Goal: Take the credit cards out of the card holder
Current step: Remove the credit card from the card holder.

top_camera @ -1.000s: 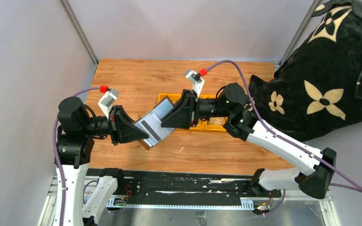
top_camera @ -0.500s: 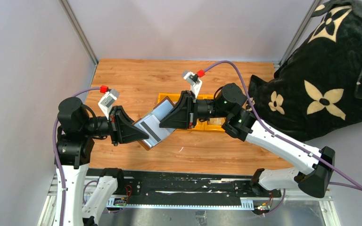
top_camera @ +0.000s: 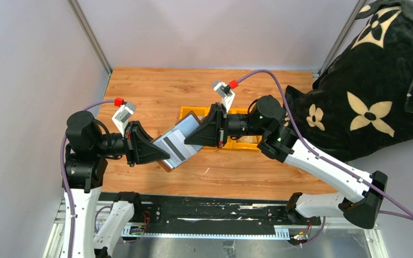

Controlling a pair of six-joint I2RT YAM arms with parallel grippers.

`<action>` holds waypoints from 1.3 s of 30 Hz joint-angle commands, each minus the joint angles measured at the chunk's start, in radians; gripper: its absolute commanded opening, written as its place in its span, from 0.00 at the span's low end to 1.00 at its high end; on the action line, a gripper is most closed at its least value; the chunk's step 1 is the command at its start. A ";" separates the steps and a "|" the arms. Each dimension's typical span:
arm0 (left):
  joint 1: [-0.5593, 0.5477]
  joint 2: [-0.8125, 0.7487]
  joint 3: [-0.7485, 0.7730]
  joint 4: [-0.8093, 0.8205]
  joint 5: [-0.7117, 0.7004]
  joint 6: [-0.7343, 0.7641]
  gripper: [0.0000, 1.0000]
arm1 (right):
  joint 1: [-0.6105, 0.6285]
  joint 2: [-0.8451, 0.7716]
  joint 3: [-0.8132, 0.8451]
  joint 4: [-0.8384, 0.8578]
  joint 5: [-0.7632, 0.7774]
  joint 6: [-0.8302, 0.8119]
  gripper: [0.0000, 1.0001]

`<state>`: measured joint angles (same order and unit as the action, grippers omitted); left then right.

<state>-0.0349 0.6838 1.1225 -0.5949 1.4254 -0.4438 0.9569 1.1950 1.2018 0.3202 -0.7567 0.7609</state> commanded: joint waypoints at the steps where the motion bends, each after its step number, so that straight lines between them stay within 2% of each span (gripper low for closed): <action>1: 0.003 -0.007 0.030 0.016 -0.001 -0.009 0.00 | -0.010 -0.040 0.000 0.024 -0.009 0.000 0.00; 6: 0.003 -0.006 0.033 0.019 -0.008 -0.014 0.00 | -0.009 -0.023 -0.025 0.058 -0.031 0.040 0.00; 7: 0.002 -0.005 0.031 0.020 -0.015 -0.015 0.00 | -0.009 -0.020 -0.033 0.073 -0.039 0.050 0.02; 9: 0.002 -0.003 0.030 0.021 -0.030 -0.017 0.00 | -0.009 -0.008 -0.049 0.109 -0.047 0.075 0.24; 10: 0.002 -0.002 0.030 0.024 -0.037 -0.018 0.00 | -0.009 -0.002 -0.054 0.121 -0.051 0.083 0.32; 13: 0.001 0.003 0.033 0.031 -0.040 -0.023 0.00 | -0.008 0.020 -0.050 0.129 -0.061 0.093 0.41; 16: 0.003 0.003 0.033 0.032 -0.037 -0.024 0.00 | -0.004 0.032 -0.042 0.139 -0.070 0.093 0.42; 18: 0.003 0.003 0.031 0.032 -0.037 -0.024 0.00 | 0.001 0.038 -0.032 0.130 -0.072 0.084 0.42; 20: 0.001 0.005 0.031 0.034 -0.036 -0.025 0.00 | 0.003 0.046 -0.017 0.109 -0.079 0.075 0.37; 23: 0.003 0.006 0.032 0.036 -0.036 -0.027 0.00 | 0.002 0.042 -0.008 0.088 -0.074 0.064 0.13; 26: 0.002 0.006 0.032 0.038 -0.034 -0.027 0.00 | -0.013 0.017 -0.003 0.064 -0.050 0.050 0.00; 39: 0.003 0.005 0.039 0.046 -0.031 -0.027 0.00 | -0.153 -0.134 0.002 -0.058 -0.027 0.001 0.00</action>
<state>-0.0349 0.6918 1.1282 -0.5774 1.3941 -0.4644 0.8375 1.1130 1.1702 0.2916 -0.7761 0.7883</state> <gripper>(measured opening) 0.057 0.006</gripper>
